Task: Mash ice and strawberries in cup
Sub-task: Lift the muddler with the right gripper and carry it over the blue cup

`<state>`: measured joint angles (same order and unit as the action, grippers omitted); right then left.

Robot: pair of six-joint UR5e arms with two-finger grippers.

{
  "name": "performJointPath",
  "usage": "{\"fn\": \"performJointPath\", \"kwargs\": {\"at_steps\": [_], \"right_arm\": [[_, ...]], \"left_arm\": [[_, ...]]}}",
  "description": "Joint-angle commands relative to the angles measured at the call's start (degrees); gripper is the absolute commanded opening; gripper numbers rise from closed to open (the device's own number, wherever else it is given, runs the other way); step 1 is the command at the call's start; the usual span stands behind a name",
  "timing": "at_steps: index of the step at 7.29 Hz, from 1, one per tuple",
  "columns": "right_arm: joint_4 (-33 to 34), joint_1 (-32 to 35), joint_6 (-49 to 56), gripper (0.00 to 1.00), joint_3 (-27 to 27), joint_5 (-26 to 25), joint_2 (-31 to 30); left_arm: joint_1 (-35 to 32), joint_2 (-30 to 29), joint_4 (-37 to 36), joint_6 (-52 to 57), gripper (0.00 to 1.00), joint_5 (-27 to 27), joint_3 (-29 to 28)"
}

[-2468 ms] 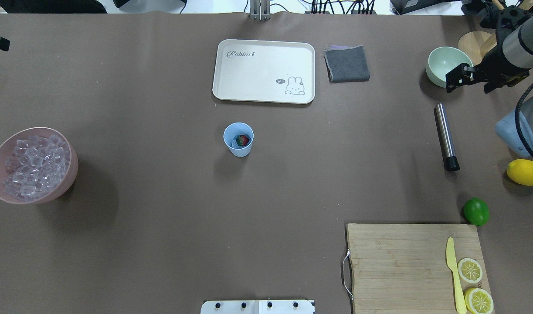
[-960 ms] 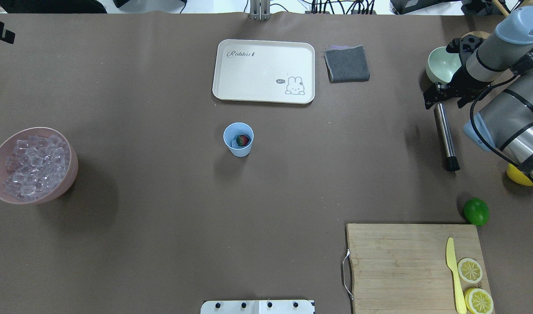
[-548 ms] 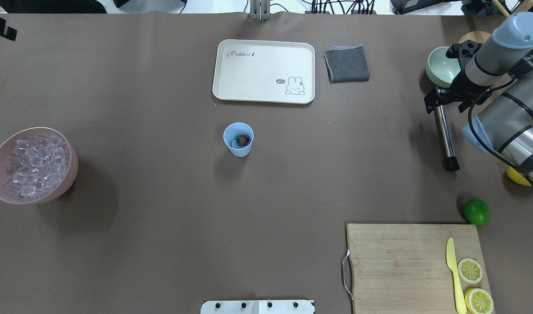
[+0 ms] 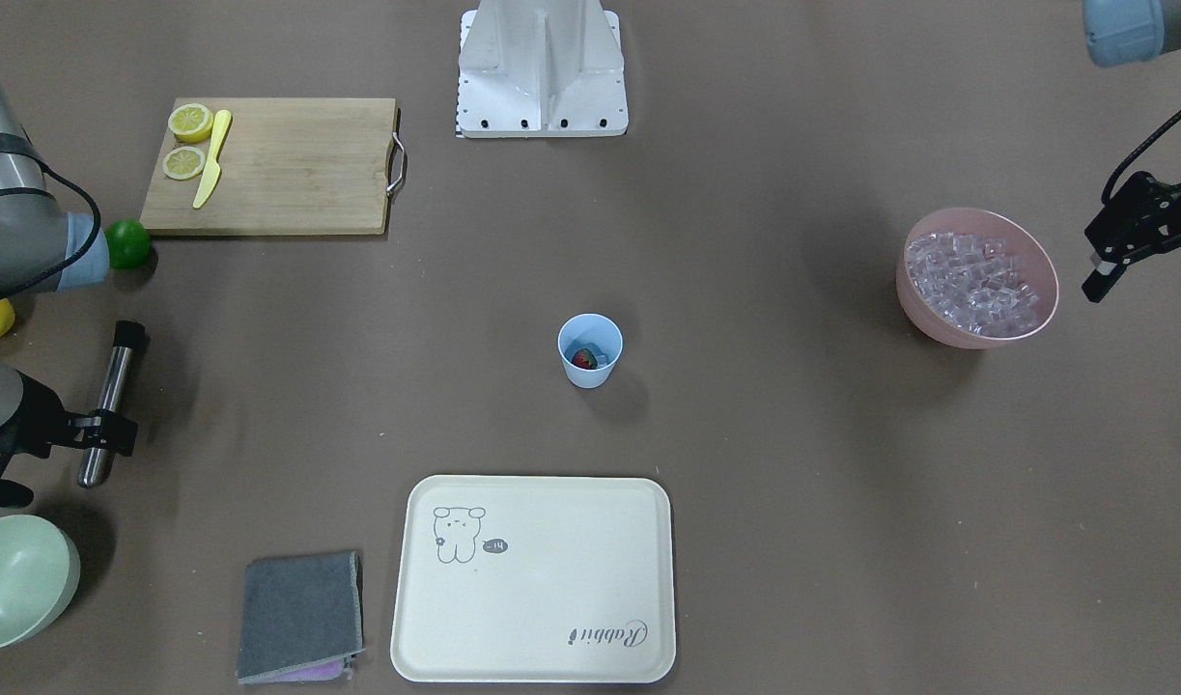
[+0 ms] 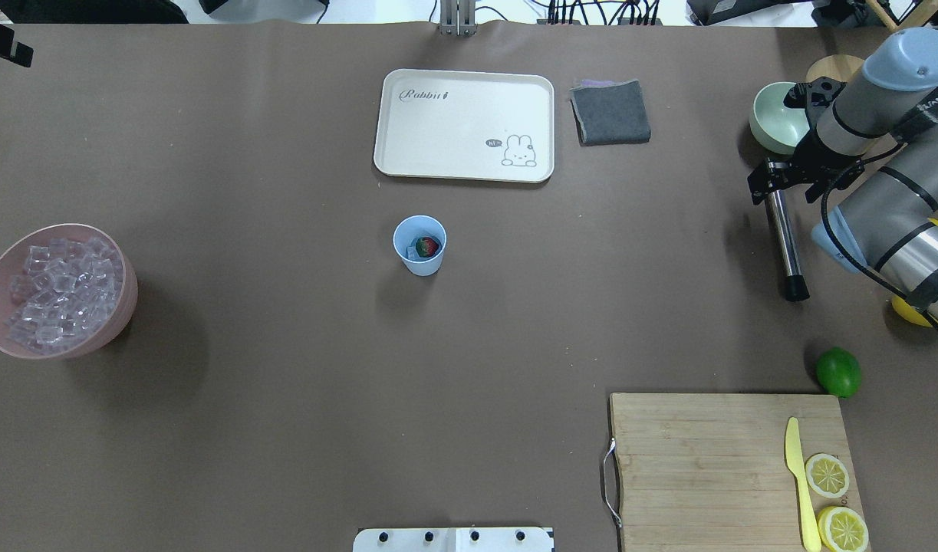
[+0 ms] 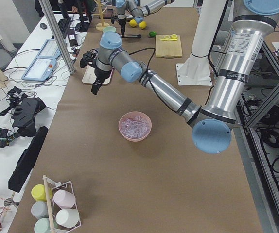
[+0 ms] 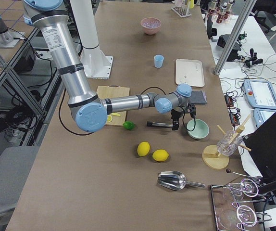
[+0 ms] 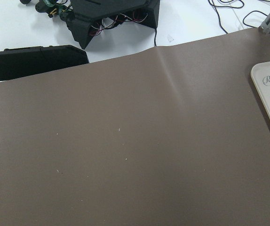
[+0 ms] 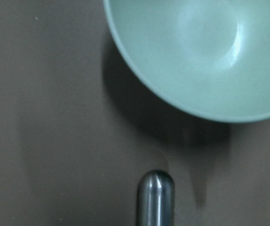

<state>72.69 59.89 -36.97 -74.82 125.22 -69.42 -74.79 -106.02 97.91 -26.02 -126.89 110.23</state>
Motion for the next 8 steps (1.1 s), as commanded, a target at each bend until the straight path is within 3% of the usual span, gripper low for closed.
{"fn": "performJointPath", "kwargs": {"at_steps": [1, 2, 6, 8], "right_arm": [[-0.1, -0.2, 0.1, 0.17, 0.2, -0.1, 0.0], [-0.1, -0.2, 0.1, 0.0, 0.2, 0.1, 0.0], [-0.1, 0.2, 0.3, 0.0, -0.3, 0.3, 0.6], [0.6, 4.8, 0.6, 0.0, -3.3, 2.6, 2.3]], "left_arm": [[0.1, -0.2, 0.0, 0.0, 0.96, 0.1, -0.1], [0.0, -0.2, -0.1, 0.0, 0.96, 0.1, -0.1], [0.0, 0.0, 0.0, 0.0, 0.96, 0.0, -0.1], [0.1, 0.3, 0.0, 0.0, 0.96, -0.1, -0.1]]}}
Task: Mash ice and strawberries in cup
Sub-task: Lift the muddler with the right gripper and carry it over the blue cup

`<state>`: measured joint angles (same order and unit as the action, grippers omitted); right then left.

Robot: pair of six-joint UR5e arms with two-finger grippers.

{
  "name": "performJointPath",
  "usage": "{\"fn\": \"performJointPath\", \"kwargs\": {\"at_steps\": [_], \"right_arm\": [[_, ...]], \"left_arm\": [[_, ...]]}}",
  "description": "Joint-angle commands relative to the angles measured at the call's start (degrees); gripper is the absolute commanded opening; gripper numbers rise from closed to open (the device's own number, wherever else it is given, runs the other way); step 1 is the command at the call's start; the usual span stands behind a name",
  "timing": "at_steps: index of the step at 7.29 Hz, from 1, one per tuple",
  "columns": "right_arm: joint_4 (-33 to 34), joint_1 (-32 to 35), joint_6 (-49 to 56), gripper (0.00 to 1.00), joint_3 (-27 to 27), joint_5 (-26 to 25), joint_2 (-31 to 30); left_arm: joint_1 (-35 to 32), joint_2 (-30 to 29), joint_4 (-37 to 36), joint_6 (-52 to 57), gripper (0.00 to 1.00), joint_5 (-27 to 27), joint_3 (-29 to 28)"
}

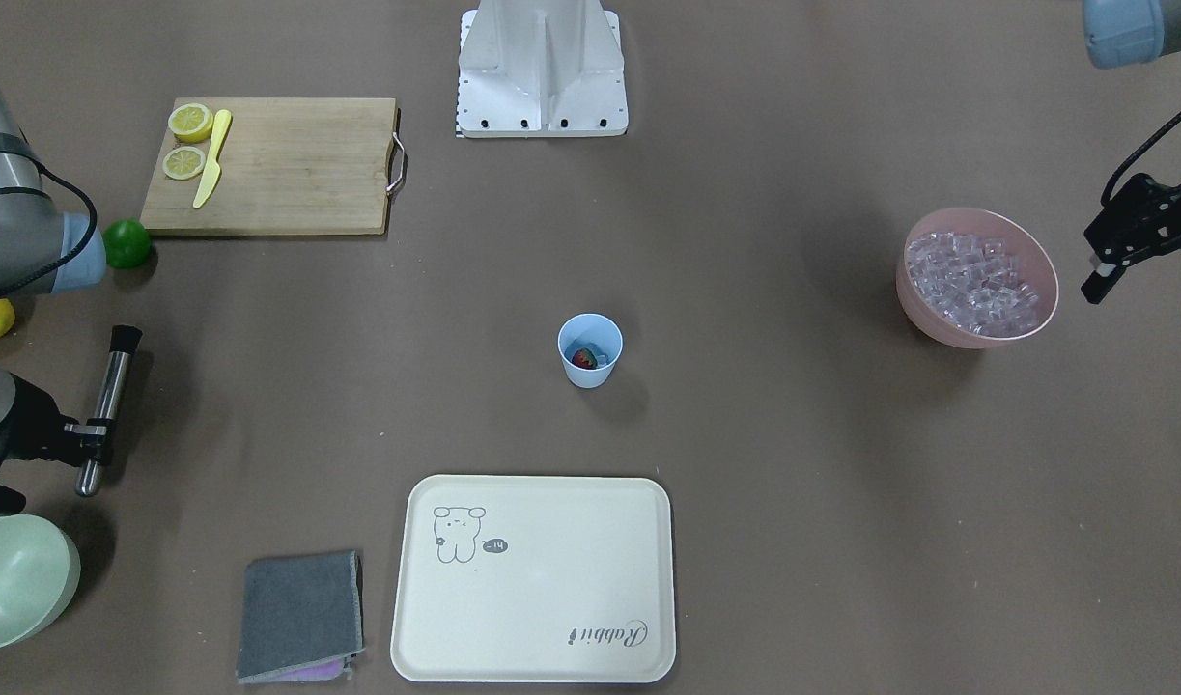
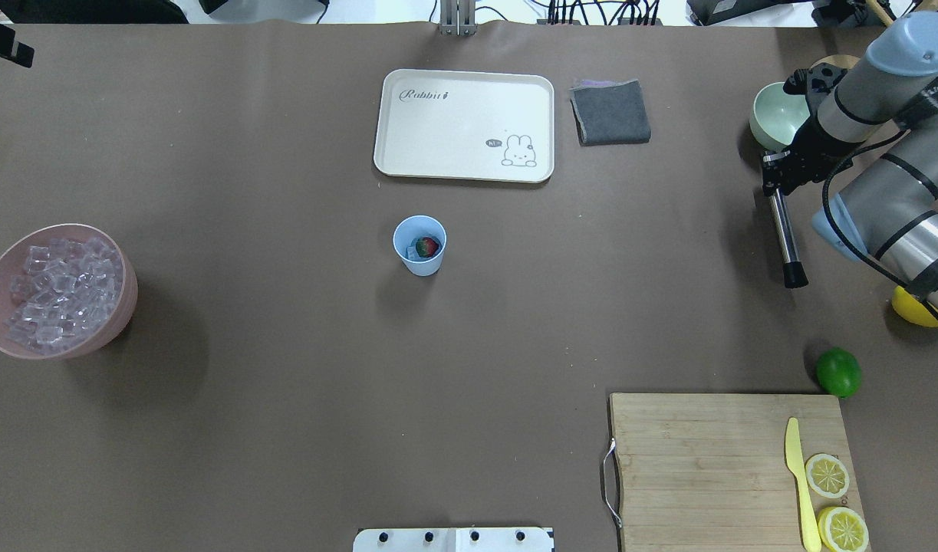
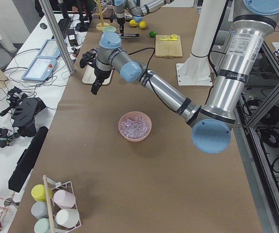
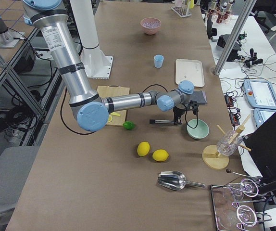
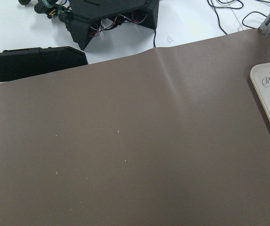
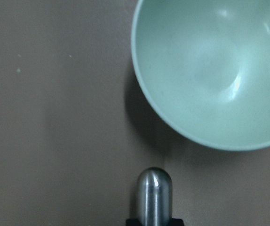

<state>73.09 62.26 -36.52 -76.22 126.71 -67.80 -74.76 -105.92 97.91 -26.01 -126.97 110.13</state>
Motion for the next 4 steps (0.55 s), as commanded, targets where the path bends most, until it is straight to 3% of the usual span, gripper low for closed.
{"fn": "performJointPath", "kwargs": {"at_steps": [1, 4], "right_arm": [[-0.1, 3.6, 0.1, 0.0, -3.7, 1.1, 1.0], [-0.6, 5.6, -4.5, 0.0, -14.6, 0.2, 2.4]], "left_arm": [[0.1, 0.4, 0.0, -0.1, 0.96, -0.1, 0.1], [-0.2, 1.4, -0.5, -0.1, 0.96, -0.3, -0.2]]}}
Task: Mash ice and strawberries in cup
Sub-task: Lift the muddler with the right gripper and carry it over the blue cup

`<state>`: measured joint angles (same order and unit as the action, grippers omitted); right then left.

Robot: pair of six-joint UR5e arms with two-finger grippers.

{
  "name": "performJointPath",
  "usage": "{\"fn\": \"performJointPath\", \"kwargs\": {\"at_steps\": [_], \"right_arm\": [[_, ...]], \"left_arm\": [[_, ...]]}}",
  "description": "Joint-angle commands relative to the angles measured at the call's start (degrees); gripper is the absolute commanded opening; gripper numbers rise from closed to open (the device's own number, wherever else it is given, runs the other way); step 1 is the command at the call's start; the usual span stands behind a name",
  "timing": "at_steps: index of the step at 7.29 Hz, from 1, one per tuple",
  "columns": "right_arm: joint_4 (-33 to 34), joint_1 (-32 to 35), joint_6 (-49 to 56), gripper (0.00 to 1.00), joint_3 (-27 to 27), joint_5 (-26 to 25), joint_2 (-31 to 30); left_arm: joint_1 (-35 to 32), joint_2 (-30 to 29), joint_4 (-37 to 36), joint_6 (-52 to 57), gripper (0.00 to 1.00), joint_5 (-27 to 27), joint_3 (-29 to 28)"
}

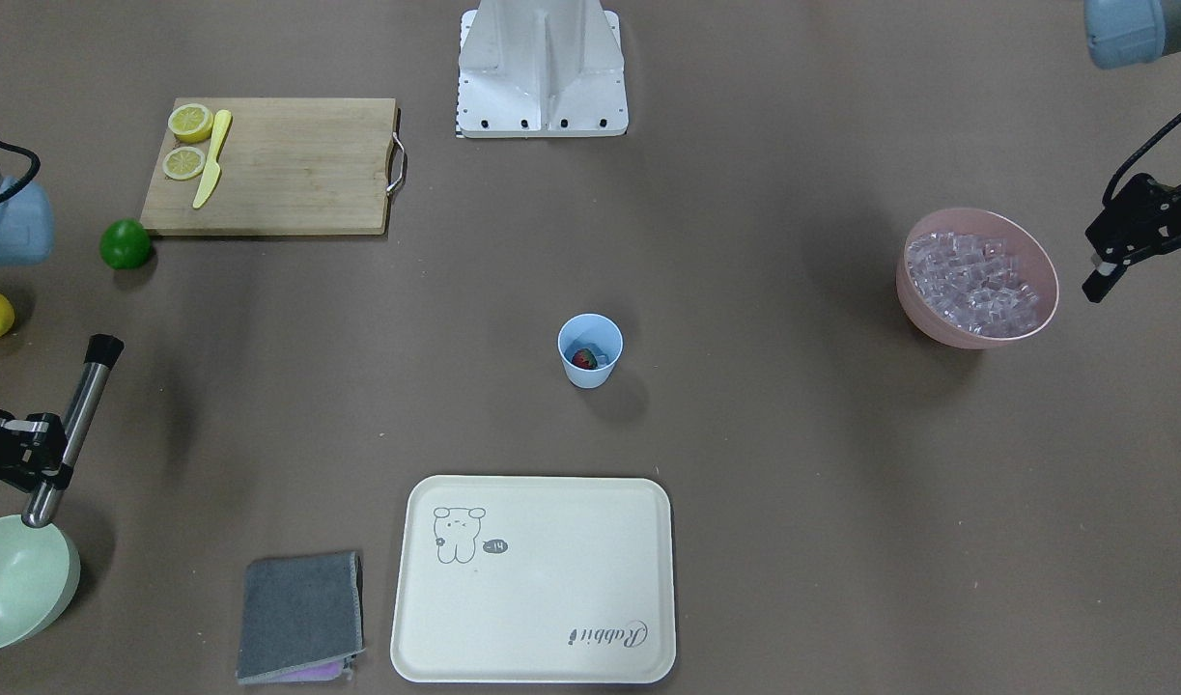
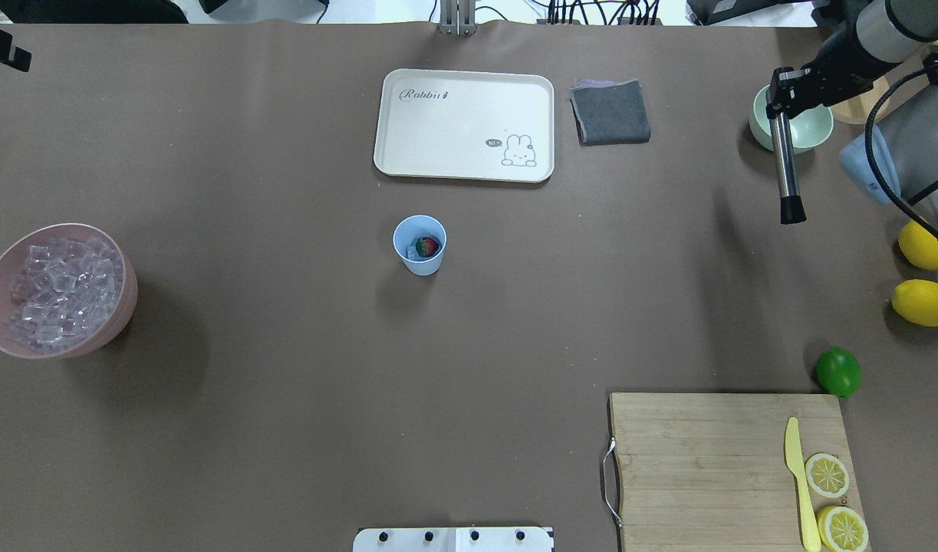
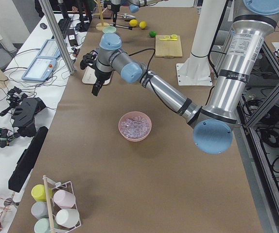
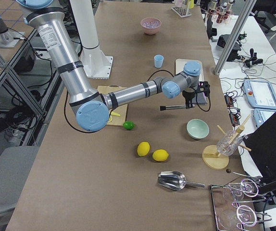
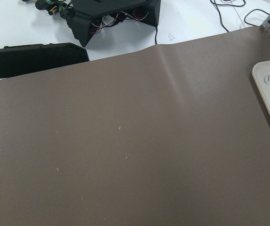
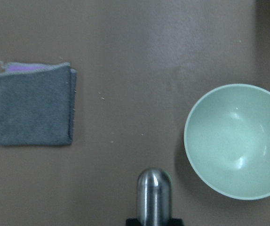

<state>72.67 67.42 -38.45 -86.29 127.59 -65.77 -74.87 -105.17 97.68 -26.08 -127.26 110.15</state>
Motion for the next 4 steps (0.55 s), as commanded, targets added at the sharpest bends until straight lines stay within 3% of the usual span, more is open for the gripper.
{"fn": "performJointPath", "kwargs": {"at_steps": [1, 4], "right_arm": [[-1.5, 0.0, -2.5, 0.0, -7.7, -3.0, 1.2], [-23.6, -4.7, -2.6, 0.0, -10.6, -4.0, 1.2]], "left_arm": [[-0.4, 2.9, -0.2, -0.1, 0.96, 0.3, -0.5], [-11.4, 11.7, -0.2, -0.8, 0.96, 0.1, -1.4]]}}
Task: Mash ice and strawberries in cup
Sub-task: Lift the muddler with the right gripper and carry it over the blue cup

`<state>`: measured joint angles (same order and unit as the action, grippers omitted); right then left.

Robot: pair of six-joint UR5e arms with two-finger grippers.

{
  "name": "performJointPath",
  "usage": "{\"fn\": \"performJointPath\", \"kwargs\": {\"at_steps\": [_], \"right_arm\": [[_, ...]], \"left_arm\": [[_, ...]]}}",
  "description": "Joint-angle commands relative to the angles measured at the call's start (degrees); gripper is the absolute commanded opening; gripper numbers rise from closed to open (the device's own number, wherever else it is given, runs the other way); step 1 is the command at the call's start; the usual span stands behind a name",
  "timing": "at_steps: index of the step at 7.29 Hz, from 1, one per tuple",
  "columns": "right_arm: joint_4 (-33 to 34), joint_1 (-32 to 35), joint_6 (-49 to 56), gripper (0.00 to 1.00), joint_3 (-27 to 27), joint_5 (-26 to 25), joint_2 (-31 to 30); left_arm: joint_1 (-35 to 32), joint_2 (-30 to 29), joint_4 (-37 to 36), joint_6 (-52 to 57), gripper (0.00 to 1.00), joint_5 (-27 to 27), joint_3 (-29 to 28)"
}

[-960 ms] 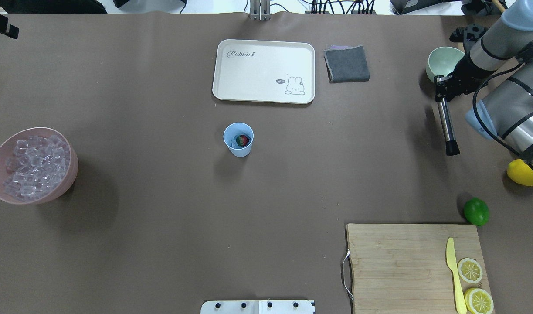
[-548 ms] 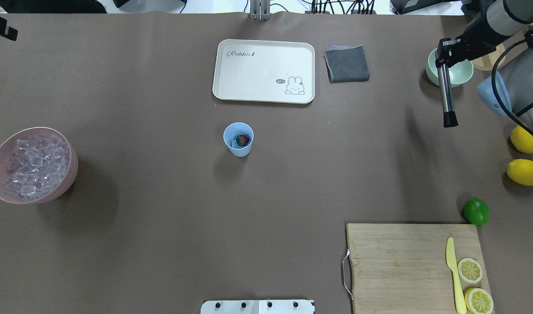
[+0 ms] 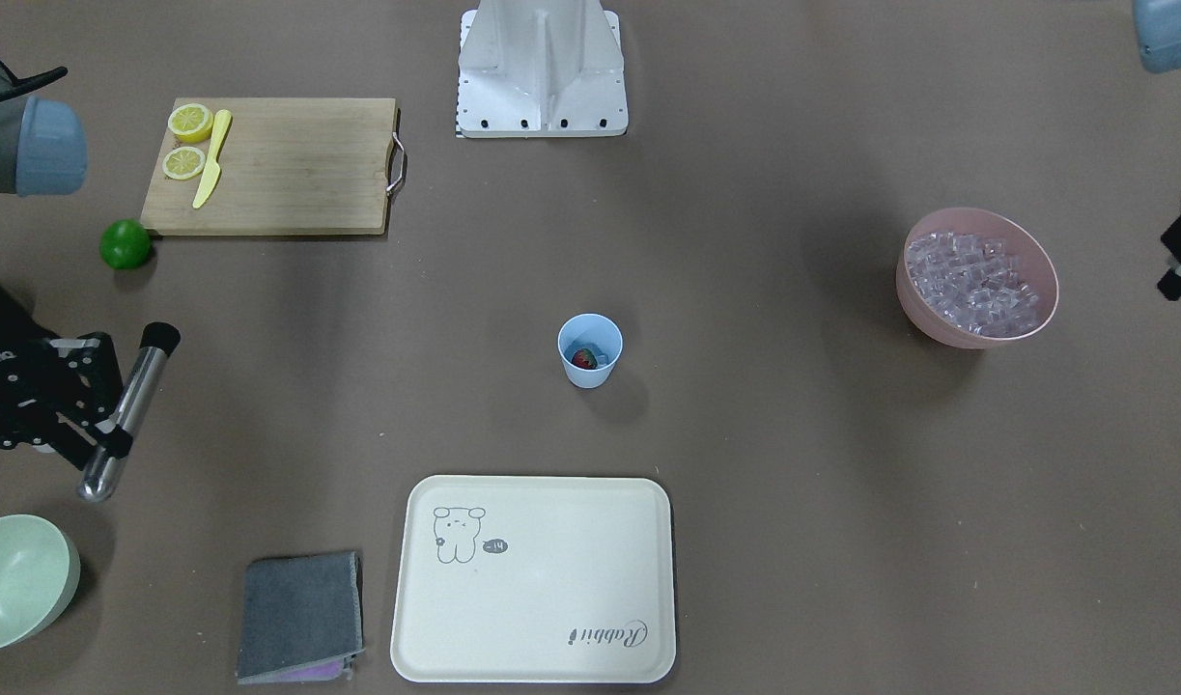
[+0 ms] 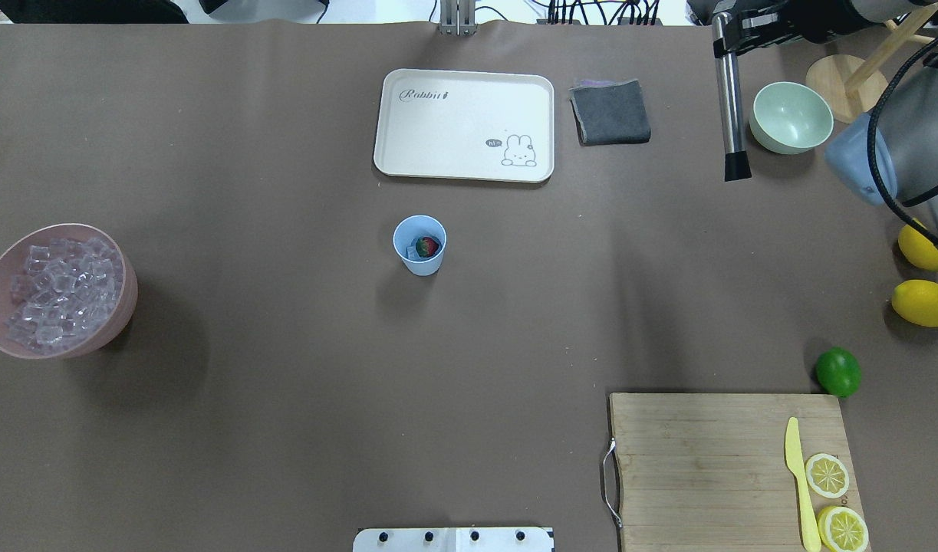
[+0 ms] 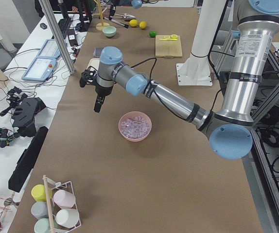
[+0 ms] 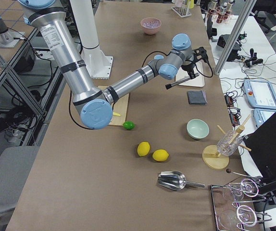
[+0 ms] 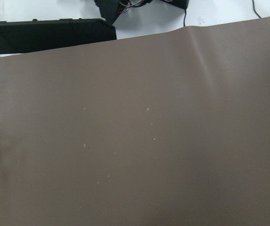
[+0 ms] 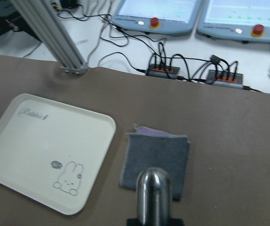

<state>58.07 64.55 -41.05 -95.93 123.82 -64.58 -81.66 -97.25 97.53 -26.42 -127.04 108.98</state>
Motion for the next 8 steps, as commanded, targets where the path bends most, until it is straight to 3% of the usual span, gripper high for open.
{"fn": "performJointPath", "kwargs": {"at_steps": [1, 2, 4, 5, 8], "right_arm": [[-15.7, -5.0, -0.1, 0.0, -1.1, -1.7, 0.2], [-21.6, -9.8, -0.1, 0.0, -1.1, -7.1, 0.4], [-29.6, -24.4, -0.1, 0.0, -0.6, -27.8, 2.7], [-30.5, -30.0, -0.2, 0.0, -0.6, -35.5, 6.4], [-30.8, -33.4, -0.1, 0.0, 1.9, -46.4, 12.4]], "left_arm": [[-8.4, 6.9, 0.0, -0.5, 0.96, -0.2, -1.5], [-10.4, 9.5, 0.1, -0.7, 0.96, -0.3, -2.8], [-15.8, 10.9, 0.3, -0.2, 0.96, -0.5, -8.0], [-17.5, 11.0, -0.1, -0.2, 0.96, -0.5, -9.5], [-19.1, 13.5, 0.1, -0.1, 0.96, -0.7, -11.0]]}}
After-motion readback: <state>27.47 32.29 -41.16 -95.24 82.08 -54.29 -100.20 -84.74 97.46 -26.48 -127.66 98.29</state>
